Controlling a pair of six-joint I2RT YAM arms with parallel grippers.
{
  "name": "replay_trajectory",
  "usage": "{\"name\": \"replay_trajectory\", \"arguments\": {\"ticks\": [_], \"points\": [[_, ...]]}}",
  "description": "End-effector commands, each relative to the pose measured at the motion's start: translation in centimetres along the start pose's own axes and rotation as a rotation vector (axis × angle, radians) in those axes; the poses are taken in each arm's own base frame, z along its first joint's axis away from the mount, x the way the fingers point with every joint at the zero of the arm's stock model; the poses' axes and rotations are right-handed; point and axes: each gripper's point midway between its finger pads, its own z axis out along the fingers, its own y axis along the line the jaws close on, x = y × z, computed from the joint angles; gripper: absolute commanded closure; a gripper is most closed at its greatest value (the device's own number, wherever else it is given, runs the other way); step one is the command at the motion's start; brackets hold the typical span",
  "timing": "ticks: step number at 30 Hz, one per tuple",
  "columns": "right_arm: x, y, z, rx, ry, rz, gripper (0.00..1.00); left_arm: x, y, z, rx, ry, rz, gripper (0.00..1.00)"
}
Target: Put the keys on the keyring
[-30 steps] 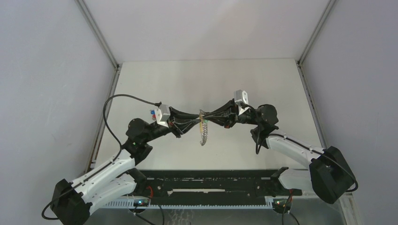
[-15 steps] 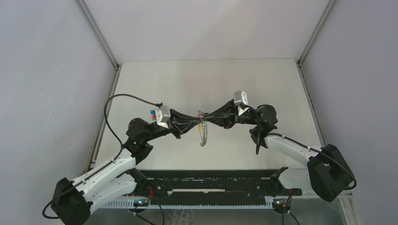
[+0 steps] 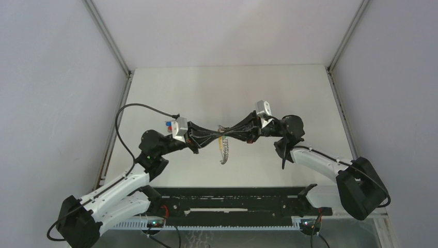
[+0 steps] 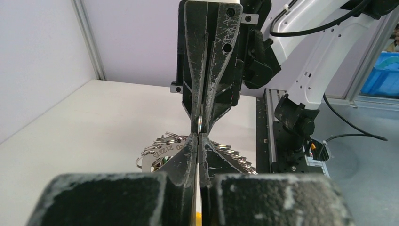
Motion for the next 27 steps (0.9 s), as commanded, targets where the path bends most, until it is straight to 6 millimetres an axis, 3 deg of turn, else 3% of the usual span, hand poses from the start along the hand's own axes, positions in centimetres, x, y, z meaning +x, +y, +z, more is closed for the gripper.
{"name": "replay_trajectory", "arguments": {"ticks": [1, 8, 19, 27], "points": [[-1.5, 0.7, 0.6, -0.047, -0.029, -0.034, 1.00, -3.2, -0.8, 0.6, 0.052, -0.066, 0.057, 1.00], [-1.0, 0.3, 0.5, -0.036, -0.009, -0.017, 0.99, -2.8, -0.5, 0.6, 0.038, -0.027, 0.051, 1.00], [1.9, -1.1, -2.6, 0.096, 0.186, -0.078, 0.68, -1.4, 1.9, -1.7, -0.181, 0.267, -0.002, 1.00], [2.3, -1.8, -3.2, 0.135, 0.218, -0.146, 0.64, 1.2, 1.9, -3.1, -0.201, 0.578, -0.080, 1.00]]}}
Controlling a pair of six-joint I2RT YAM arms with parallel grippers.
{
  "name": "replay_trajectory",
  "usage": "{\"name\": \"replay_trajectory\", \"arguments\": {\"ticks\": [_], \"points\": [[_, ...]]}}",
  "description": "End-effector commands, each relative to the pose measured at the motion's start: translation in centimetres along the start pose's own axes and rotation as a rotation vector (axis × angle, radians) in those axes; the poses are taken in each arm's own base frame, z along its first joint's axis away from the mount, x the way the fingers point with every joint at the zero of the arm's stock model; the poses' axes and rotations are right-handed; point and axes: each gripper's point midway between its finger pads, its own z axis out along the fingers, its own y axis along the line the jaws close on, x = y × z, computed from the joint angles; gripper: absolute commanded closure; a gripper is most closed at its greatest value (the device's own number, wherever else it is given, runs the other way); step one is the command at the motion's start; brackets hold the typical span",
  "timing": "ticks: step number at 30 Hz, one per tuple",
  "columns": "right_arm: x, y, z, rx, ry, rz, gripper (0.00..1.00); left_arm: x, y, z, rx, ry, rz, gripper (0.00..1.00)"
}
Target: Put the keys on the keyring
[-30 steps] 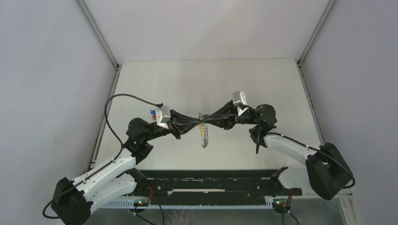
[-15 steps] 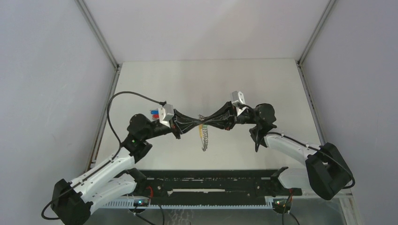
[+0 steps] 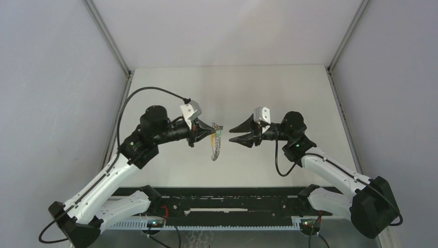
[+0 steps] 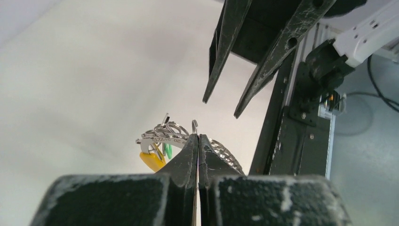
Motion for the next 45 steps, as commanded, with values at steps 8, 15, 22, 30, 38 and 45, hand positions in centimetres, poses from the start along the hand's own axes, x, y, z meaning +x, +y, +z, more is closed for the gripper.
{"name": "replay_trajectory", "arguments": {"ticks": [8, 15, 22, 30, 38, 45], "points": [[0.2, -1.2, 1.4, -0.017, 0.016, -0.109, 0.62, 3.8, -0.2, 0.1, 0.040, 0.287, -0.005, 1.00], [4.0, -0.5, 2.6, -0.123, 0.090, -0.037, 0.64, 5.9, -0.3, 3.1, 0.096, 0.271, -0.051, 1.00], [6.3, 1.0, 2.4, -0.221, 0.142, -0.020, 0.68, 6.8, -0.5, 4.7, 0.141, 0.205, -0.015, 1.00], [7.6, 1.3, 2.4, -0.265, 0.198, 0.018, 0.83, 6.7, -0.6, 4.6, 0.149, 0.184, 0.024, 1.00], [6.6, 1.5, 2.0, -0.265, 0.185, 0.011, 0.97, 7.0, -0.5, 4.2, 0.138, 0.200, 0.035, 1.00], [5.4, 0.9, 1.7, -0.199, 0.190, -0.008, 1.00, 6.3, 0.0, 3.7, 0.071, 0.086, 0.062, 0.90]]}}
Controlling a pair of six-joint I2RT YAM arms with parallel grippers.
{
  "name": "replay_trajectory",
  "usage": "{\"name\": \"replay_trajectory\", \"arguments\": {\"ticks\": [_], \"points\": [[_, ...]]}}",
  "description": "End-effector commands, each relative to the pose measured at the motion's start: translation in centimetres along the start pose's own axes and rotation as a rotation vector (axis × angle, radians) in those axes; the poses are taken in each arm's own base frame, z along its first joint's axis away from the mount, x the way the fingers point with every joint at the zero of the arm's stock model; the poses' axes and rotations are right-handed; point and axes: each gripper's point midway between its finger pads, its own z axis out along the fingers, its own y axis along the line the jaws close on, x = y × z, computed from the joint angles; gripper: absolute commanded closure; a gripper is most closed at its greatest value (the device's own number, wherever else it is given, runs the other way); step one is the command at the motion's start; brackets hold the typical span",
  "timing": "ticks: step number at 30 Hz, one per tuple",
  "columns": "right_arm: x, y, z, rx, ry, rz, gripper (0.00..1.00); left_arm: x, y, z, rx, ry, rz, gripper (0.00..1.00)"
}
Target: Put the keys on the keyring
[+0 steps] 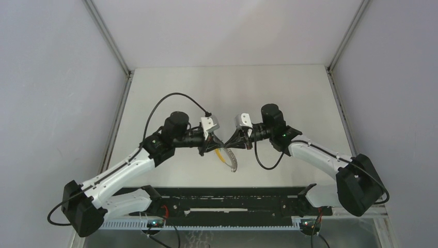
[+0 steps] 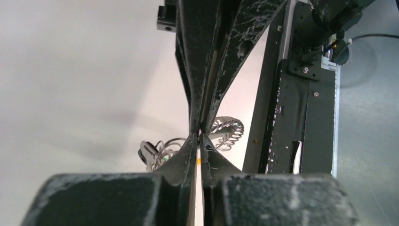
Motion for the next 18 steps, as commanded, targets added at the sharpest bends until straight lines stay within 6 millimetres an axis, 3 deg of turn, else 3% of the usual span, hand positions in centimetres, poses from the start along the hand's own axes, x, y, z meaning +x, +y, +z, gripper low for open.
{"name": "replay_trajectory", "arguments": {"ticks": [1, 5, 10, 18], "points": [[-2.7, 0.0, -0.7, 0.035, -0.021, -0.058, 1.00, -2.9, 0.5, -1.1, -0.073, -0.195, 0.090, 0.85], [-3.4, -0.2, -0.9, 0.076, -0.020, -0.079, 1.00, -3.5, 0.3, -2.0, -0.105, -0.329, 0.132, 0.69], [-4.0, -0.2, -1.1, 0.098, -0.025, -0.110, 1.00, -3.8, 0.3, -2.1, -0.113, -0.413, 0.175, 0.59], [-4.6, 0.0, -1.1, 0.061, -0.046, -0.216, 1.00, -3.3, 0.5, -2.2, -0.134, -0.443, 0.234, 0.56]]}}
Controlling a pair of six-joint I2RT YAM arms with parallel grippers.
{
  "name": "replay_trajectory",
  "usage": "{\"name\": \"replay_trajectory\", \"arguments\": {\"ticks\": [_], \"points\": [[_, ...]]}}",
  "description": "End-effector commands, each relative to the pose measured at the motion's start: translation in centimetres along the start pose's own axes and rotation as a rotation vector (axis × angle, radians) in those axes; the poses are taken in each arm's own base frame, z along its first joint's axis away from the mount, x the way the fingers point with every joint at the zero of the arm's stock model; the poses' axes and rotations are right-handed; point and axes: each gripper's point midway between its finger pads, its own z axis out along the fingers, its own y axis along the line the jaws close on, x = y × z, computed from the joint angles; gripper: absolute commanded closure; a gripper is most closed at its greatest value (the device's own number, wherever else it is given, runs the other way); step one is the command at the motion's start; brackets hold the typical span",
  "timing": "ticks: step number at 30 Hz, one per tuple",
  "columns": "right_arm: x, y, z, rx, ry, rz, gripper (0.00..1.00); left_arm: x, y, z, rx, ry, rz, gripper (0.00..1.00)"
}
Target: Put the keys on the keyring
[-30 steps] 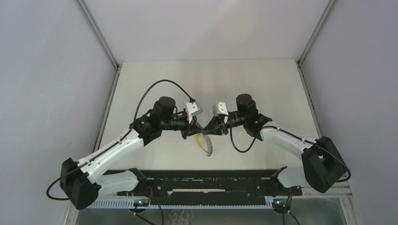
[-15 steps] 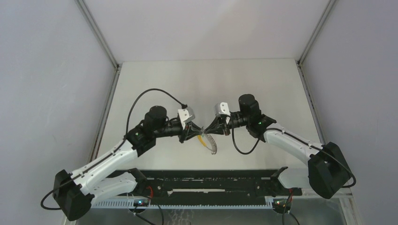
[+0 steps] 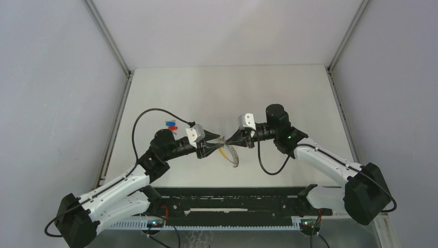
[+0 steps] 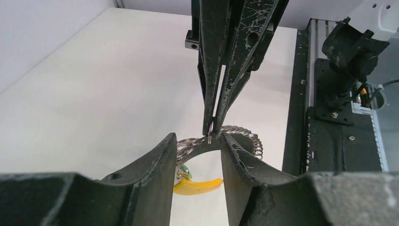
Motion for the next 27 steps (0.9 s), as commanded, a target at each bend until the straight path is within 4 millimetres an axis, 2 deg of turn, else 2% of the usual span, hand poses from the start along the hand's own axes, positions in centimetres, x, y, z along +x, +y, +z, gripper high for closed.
{"name": "replay_trajectory", "arguments": {"ticks": [1, 7, 12, 21, 23, 27], "points": [[-2.7, -0.1, -0.1, -0.022, -0.060, -0.155, 1.00, -1.3, 0.7, -0.3, -0.040, -0.079, 0.077, 0.56], [-2.5, -0.2, -0.3, -0.029, -0.047, -0.296, 1.00, -0.6, 1.6, -1.2, -0.099, -0.085, 0.114, 0.54], [-2.3, -1.1, -0.6, 0.009, 0.004, -0.369, 1.00, 0.3, 3.0, -1.9, -0.165, -0.082, 0.089, 0.52], [-1.9, -3.1, -1.9, 0.131, 0.106, -0.482, 1.00, 2.2, 8.4, -2.7, -0.412, -0.007, -0.039, 0.43], [-1.9, -3.2, -1.9, 0.133, 0.110, -0.483, 1.00, 2.0, 7.9, -2.4, -0.380, -0.008, -0.042, 0.42], [-1.7, -3.0, -1.8, 0.106, 0.088, -0.446, 1.00, 0.3, 5.2, -2.1, -0.237, -0.112, 0.005, 0.39]]}}
